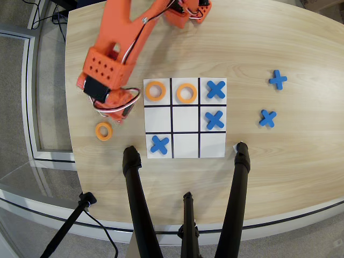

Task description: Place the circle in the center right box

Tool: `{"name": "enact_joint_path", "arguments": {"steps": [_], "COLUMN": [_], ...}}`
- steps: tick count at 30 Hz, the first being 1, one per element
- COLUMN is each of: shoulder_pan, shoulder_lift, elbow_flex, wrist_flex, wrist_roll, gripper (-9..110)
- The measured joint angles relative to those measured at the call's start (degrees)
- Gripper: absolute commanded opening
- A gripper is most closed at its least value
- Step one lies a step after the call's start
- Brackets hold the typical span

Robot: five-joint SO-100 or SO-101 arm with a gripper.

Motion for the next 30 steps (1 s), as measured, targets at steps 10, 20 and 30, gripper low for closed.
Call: {"name": "enact_joint_path", "arguments": {"steps": [10, 20, 30], "shoulder_pan": [-16.35, -20.39, -18.28], "shoulder_lift": [16.44, 4.57, -6.06], "elbow_flex": [6.06, 6.42, 6.59], "wrist_flex": [3.87, -6.86, -11.25], "wrist_roll": [3.96, 5.71, 5.71], "gripper": [0, 0, 0]}}
